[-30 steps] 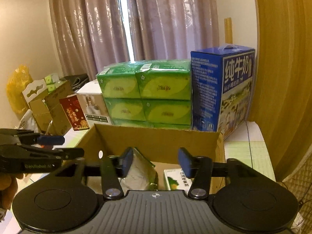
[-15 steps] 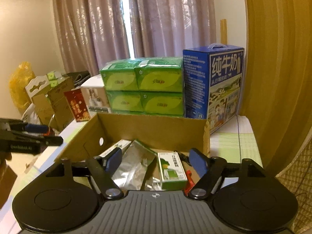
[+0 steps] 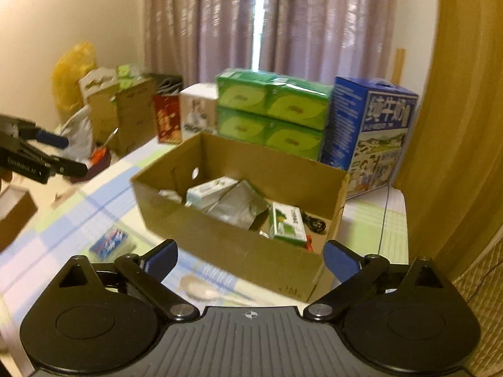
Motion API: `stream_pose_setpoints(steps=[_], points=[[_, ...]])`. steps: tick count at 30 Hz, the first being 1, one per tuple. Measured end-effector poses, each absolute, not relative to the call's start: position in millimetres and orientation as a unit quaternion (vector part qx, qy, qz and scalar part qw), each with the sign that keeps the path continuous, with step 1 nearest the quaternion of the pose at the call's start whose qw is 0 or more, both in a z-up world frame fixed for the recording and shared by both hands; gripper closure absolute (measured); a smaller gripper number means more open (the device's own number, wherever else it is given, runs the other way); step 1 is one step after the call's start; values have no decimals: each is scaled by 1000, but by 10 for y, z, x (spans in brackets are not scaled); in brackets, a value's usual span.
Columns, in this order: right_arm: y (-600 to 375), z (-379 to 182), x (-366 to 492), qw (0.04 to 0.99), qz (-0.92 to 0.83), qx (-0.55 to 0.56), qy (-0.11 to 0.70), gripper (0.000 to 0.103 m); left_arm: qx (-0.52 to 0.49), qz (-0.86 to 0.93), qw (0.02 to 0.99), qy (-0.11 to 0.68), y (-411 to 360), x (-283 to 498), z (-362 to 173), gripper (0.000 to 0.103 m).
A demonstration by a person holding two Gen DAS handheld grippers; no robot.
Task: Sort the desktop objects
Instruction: 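Open both tools to drop the ointment box and cable inside, then withdraw both tools from the box toward the floss box and spoon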
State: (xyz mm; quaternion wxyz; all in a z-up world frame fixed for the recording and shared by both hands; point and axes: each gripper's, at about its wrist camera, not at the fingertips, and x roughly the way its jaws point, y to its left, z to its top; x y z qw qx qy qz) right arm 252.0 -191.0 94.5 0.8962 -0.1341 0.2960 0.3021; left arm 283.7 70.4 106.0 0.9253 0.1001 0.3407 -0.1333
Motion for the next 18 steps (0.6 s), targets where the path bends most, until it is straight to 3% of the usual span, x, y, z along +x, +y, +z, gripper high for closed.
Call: stream_pose_setpoints(steps=[8, 18], points=[[-1865, 805, 2186, 877, 328, -199, 290, 2, 98, -109, 920, 364, 977, 2395, 860, 1], [-1776, 440, 2149, 856, 336, -248, 304, 2, 69, -82, 908, 406, 1184, 2258, 461, 1]])
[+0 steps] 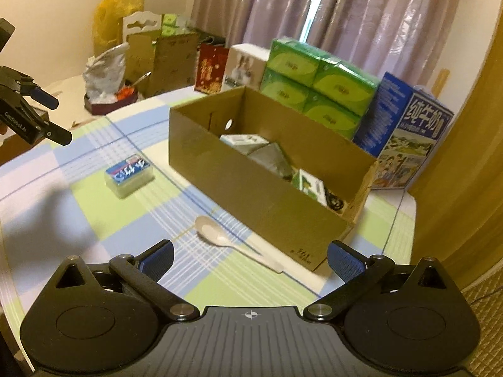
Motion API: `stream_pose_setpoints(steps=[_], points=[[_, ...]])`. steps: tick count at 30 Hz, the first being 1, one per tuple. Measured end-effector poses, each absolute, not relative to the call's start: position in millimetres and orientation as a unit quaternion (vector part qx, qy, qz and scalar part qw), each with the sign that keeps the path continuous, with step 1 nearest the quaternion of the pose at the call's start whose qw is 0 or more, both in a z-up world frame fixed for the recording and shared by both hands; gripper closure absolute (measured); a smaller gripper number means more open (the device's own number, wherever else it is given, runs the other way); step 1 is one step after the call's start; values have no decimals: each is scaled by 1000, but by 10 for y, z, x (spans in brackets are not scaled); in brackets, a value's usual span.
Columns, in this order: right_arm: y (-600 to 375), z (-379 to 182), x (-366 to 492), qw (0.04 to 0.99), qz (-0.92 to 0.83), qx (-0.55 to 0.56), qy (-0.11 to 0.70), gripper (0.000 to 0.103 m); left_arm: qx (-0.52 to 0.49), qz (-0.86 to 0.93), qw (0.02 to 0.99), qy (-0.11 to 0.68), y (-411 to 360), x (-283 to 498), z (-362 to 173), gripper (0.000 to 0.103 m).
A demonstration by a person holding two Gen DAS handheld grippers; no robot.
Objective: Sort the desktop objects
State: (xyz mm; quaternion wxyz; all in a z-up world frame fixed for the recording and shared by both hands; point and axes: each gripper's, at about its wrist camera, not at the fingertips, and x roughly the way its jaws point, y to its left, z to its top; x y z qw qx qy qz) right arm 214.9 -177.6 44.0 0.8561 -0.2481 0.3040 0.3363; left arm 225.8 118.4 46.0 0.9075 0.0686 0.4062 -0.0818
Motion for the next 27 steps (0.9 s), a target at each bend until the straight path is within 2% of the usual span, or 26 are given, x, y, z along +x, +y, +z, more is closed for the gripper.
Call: stream_pose_setpoints(steps=[7, 22, 27], points=[[-1720, 188, 2229, 845, 352, -252, 314, 2, 57, -82, 900, 425, 1184, 2315, 138, 1], [-1379, -416, 2602, 795, 431, -294, 309, 3, 111, -89, 900, 412, 896, 2577, -389, 1], [-1203, -652, 2759, 768, 454, -320, 319, 18, 127, -95, 901, 405, 834, 2706, -497, 2]])
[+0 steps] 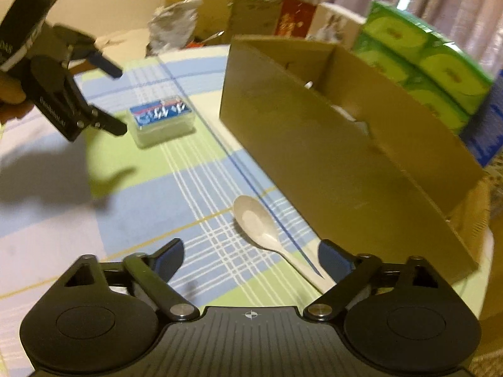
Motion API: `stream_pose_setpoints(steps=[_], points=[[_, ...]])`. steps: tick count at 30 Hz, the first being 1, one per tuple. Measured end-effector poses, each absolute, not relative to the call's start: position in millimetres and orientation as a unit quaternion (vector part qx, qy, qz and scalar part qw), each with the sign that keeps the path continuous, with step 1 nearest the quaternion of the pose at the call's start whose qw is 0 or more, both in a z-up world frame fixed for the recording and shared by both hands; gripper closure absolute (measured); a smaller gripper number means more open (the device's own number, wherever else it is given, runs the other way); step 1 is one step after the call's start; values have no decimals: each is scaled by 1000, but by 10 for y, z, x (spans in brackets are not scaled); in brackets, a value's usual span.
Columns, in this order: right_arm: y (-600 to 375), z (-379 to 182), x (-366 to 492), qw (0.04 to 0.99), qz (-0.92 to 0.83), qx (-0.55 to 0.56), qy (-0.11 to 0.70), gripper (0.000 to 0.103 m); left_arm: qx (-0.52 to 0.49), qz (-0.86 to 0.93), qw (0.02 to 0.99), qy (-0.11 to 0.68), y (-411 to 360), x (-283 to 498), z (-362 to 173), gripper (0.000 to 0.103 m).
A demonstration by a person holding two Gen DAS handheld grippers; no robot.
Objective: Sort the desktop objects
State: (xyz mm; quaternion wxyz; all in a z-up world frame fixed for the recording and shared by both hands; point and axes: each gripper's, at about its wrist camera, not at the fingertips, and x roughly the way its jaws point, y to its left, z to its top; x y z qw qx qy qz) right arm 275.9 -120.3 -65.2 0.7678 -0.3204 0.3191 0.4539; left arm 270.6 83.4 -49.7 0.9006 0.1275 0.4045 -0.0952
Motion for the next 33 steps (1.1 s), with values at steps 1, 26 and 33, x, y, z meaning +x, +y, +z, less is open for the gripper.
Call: stream_pose_setpoints(steps=[1, 26, 33], points=[[-1169, -698, 2797, 763, 457, -327, 320, 20, 129, -96, 901, 403, 830, 2727, -517, 2], [-801, -1028, 3275, 759, 457, -272, 375, 95, 82, -119, 894, 424, 897, 3128, -817, 21], [-854, -988, 3018, 787, 411, -233, 397, 97, 74, -119, 892, 430, 894, 3121, -854, 42]])
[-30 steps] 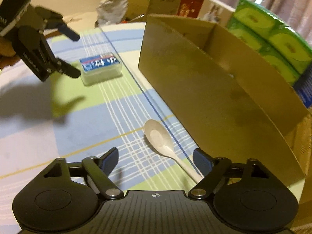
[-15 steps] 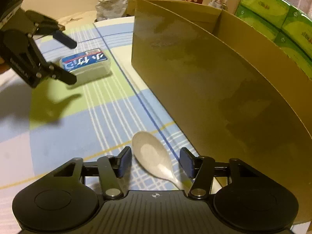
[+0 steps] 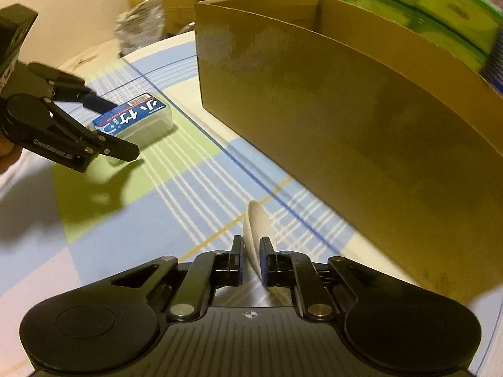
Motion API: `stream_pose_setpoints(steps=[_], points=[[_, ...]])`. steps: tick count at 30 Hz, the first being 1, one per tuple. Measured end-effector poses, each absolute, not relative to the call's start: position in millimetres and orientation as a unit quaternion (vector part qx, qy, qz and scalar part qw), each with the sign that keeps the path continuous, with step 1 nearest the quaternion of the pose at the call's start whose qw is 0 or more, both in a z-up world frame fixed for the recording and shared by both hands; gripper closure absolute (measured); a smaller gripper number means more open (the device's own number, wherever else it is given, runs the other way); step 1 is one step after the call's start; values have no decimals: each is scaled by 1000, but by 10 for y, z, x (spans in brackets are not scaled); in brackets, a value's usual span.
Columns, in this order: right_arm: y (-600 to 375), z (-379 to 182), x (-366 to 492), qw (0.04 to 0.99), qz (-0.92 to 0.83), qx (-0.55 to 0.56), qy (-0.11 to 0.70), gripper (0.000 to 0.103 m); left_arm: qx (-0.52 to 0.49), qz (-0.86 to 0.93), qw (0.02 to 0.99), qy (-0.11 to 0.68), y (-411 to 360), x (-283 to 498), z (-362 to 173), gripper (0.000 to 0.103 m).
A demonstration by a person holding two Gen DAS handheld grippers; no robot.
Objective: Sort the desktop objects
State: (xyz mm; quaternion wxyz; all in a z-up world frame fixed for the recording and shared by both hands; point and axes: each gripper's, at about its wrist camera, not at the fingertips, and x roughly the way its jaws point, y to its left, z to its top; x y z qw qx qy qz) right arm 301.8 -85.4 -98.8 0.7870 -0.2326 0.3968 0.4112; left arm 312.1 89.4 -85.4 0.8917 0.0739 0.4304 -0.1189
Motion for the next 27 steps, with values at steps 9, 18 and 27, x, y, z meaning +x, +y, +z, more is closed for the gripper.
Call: stream_pose_setpoints(steps=[9, 18, 27], points=[[-923, -908, 2604, 821, 315, -157, 449, 98, 59, -125, 889, 436, 856, 2952, -838, 51], [-1200, -823, 2109, 832, 272, -78, 477, 97, 67, -179, 880, 436, 487, 2211, -707, 51], [-1472, -742, 1834, 839, 317, -72, 436, 38, 82, -185, 884, 421, 385, 1920, -692, 51]])
